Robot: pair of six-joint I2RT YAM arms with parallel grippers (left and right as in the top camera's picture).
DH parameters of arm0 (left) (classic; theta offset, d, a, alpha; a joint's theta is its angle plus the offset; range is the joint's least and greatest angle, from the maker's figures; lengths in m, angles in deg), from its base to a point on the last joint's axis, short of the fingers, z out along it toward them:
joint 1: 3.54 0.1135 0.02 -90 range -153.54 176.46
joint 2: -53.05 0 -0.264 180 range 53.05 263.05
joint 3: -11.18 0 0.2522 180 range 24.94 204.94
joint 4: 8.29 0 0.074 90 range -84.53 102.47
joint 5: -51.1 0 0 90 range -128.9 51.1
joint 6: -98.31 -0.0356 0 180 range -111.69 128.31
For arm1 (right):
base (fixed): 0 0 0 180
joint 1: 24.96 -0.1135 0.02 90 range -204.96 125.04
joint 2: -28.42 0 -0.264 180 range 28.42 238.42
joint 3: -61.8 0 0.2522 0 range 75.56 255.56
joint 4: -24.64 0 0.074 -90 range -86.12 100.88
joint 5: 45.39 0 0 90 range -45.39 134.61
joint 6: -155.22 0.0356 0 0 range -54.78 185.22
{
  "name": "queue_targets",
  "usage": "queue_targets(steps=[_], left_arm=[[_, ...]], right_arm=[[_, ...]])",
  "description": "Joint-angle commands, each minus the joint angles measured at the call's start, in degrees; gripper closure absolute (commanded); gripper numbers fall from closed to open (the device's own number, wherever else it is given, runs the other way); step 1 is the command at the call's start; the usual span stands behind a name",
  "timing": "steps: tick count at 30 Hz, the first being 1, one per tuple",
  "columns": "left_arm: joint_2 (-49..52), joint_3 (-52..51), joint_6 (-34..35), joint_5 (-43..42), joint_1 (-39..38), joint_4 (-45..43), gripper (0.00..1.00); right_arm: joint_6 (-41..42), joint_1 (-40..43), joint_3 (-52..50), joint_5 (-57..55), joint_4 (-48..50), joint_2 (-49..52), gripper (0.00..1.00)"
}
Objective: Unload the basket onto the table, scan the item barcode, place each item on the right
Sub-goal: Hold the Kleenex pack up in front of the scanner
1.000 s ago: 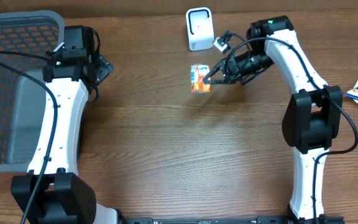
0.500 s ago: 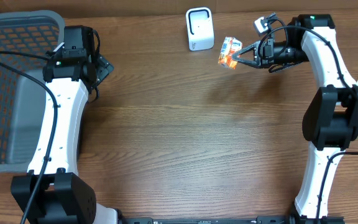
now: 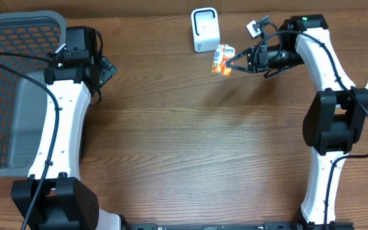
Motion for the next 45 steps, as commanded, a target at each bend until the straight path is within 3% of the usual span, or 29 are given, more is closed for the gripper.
queue_targets(steps=[1,17,19,23,25,26,28,29,36,37,40,45], left_arm=[[-0.39,1.16,0.37,2.03,0.5,0.28,0.0],[-0.39,1.16,0.39,2.05,0.52,0.28,0.0],[-0.37,1.16,0.37,2.03,0.52,0.28,0.0],[-0.37,1.16,0.37,2.05,0.52,0.28,0.0],[-0.37,1.16,0.37,2.05,0.52,0.28,0.0],[-0.37,1.16,0.37,2.05,0.52,0.28,0.0],[-0.37,1.16,0.37,2.05,0.52,0.28,0.0],[-0.37,1.16,0.37,2.03,0.52,0.28,0.0],[-0.37,1.16,0.37,2.03,0.52,0.28,0.0],[-0.37,1.16,0.37,2.03,0.52,0.28,0.0],[-0.37,1.16,0.37,2.03,0.52,0.28,0.0],[-0.37,1.16,0.37,2.03,0.52,0.26,0.0]], right_arm=[[-3.45,-0.15,1.11,2.45,0.46,-0.04,0.97],[-3.13,-0.13,1.11,2.4,0.79,-0.04,0.96],[3.72,-0.13,1.11,1.73,4.13,-0.04,0.96],[25.38,-0.33,1.14,-7.1,15.04,-0.07,0.96],[40.81,-1.11,1.14,-20.31,21.7,-0.07,0.96],[54.34,-2.19,1.29,-36.15,25.62,-0.13,0.96],[65.31,-3.28,1.97,-50.82,26.97,-0.13,0.96],[66.82,-3.91,2.56,-56.19,27.19,-0.13,0.96],[67.98,-9.07,7.91,-84.39,27.91,-0.13,0.96],[66.82,-10.6,8.52,-92.32,29.14,-0.13,0.96],[56.85,-15.08,8.61,-107.78,35.17,-0.11,0.96],[42.51,-19.71,8.61,-110.4,47.36,-0.07,0.96]])
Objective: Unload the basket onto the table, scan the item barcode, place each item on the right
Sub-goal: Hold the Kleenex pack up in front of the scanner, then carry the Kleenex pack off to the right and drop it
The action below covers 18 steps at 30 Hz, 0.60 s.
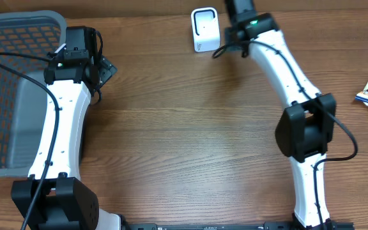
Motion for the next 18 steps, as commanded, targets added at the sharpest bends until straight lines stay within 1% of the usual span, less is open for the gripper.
queue_targets(steps=[1,3,4,7,12,18], left_arm=[[-0.37,1.18,0.39,2.01,0.52,0.24,0.0],[-0.37,1.18,0.39,2.01,0.52,0.24,0.0],[-0.37,1.18,0.39,2.03,0.52,0.24,0.0],[-0.37,1.18,0.39,2.01,0.52,0.22,0.0],[-0.37,1.18,0.39,2.01,0.52,0.24,0.0],[-0.37,1.18,0.39,2.01,0.52,0.24,0.0]], right_arm=[[-16.22,-3.87,1.64,-9.29,7.04,-0.07,0.96],[-22.67,-5.03,1.62,-9.27,11.82,-0.04,0.96],[-28.04,-5.79,1.55,-9.11,16.63,0.04,0.96],[-34.84,-6.12,0.76,-6.54,22.27,0.15,0.96],[-46.53,-5.66,-0.11,-4.48,24.33,2.1,0.96],[-48.61,-5.35,-0.11,-3.8,25.31,3.21,0.96]])
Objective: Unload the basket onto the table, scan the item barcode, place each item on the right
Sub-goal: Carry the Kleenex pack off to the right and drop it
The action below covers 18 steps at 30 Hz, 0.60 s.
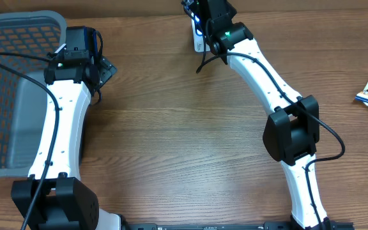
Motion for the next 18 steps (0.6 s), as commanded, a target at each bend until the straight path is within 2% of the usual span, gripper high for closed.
queue_targets(steps=[1,10,13,18], left_arm=[[-0.37,1.16,0.39,1.88,0.52,0.17,0.0],[-0.37,1.16,0.42,1.86,0.52,0.17,0.0],[-0.37,1.16,0.39,1.86,0.52,0.17,0.0],[-0.37,1.16,0.39,1.88,0.52,0.17,0.0]], right_arm=[[-5.2,0.35,-0.17,1.01,0.48,1.7,0.96],[-5.22,0.39,-0.17,-0.37,0.37,4.02,0.96],[-5.16,0.68,-0.15,-5.44,2.91,3.89,0.96],[2.34,2.8,-0.13,-7.17,2.89,2.29,0.96]])
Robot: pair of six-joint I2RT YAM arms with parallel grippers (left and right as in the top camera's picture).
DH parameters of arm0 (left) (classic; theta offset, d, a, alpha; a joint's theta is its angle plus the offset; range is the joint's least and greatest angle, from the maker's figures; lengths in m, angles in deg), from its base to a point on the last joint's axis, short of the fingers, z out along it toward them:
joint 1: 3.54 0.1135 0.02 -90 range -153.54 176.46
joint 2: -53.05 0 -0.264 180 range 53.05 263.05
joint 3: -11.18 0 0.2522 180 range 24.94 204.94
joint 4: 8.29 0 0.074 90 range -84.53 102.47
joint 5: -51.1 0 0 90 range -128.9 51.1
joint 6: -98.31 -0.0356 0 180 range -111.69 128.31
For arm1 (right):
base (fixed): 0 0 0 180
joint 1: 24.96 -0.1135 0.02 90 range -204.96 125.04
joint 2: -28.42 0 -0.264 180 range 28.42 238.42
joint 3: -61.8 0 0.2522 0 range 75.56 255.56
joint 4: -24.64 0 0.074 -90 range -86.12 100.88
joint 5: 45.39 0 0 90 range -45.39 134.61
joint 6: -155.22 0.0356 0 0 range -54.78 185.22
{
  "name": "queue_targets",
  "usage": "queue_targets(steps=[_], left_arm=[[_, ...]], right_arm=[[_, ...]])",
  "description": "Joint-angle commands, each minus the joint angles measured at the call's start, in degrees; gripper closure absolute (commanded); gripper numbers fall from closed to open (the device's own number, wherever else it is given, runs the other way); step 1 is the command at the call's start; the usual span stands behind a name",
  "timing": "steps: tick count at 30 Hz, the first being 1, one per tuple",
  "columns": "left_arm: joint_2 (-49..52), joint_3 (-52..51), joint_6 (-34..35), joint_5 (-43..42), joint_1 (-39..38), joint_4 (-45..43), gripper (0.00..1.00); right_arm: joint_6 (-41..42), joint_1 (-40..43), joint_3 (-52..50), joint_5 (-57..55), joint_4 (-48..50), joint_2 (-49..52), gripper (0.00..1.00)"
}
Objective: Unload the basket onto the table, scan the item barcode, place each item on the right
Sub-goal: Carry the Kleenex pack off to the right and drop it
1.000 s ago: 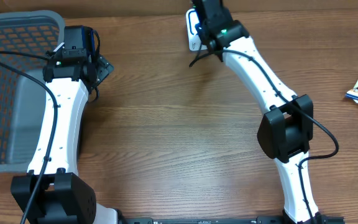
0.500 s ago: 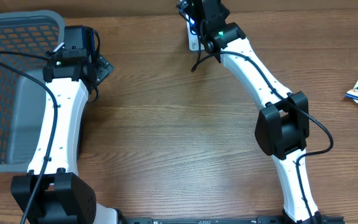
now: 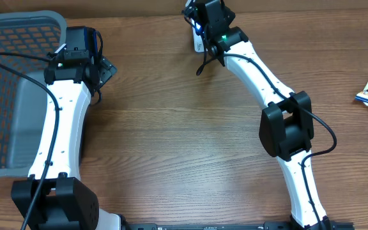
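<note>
My right arm reaches across to the white barcode scanner (image 3: 197, 43) at the back centre of the table. Its wrist sits right over the scanner, and only a sliver of the white body shows. The right gripper (image 3: 190, 11) is mostly hidden beneath the wrist, so how its fingers stand is unclear. The item, an orange snack packet, is out of sight under the wrist. My left gripper (image 3: 108, 68) rests at the back left beside the basket, its dark fingers together with nothing in them.
A grey mesh basket (image 3: 5, 96) fills the left edge of the table. A colourful snack bag lies at the right edge. Bare wooden tabletop spreads between the two arms.
The right wrist has shifted slightly further back and left over the scanner, and the elbow has moved a little left. The left arm has not moved.
At first my right gripper held the orange packet in the air just right of the scanner. Then the wrist was at the scanner's right side, with the packet hidden. After that it covered the scanner, and it stays there now. The left arm stayed still throughout.
</note>
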Motion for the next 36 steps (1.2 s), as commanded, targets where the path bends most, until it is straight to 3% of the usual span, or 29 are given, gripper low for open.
queue_targets(steps=[1,7,11,17,21,26,36], left_arm=[[-0.37,1.16,0.39,1.88,0.52,0.17,0.0],[-0.37,1.16,0.39,1.88,0.52,0.17,0.0],[-0.37,1.16,0.39,1.86,0.52,0.17,0.0],[-0.37,1.16,0.42,1.86,0.52,0.17,0.0],[-0.37,1.16,0.39,1.86,0.52,0.15,0.0],[-0.37,1.16,0.39,1.88,0.52,0.17,0.0],[-0.37,1.16,0.42,1.86,0.52,0.15,0.0]], right_arm=[[7.8,3.06,0.0,-3.91,0.52,-1.99,0.96],[24.04,10.01,1.42,-4.35,-6.14,-6.86,0.96],[43.93,20.22,3.23,4.15,-18.91,-11.93,0.96],[60.65,34.91,3.23,17.05,-33.57,-15.37,0.96],[66.03,44.26,2.73,20.87,-46.1,-15.15,0.96],[70.27,53.18,1.7,20.83,-54.07,-15.08,0.96],[73.94,64.41,1.7,18.82,-55.54,-12.94,0.96]])
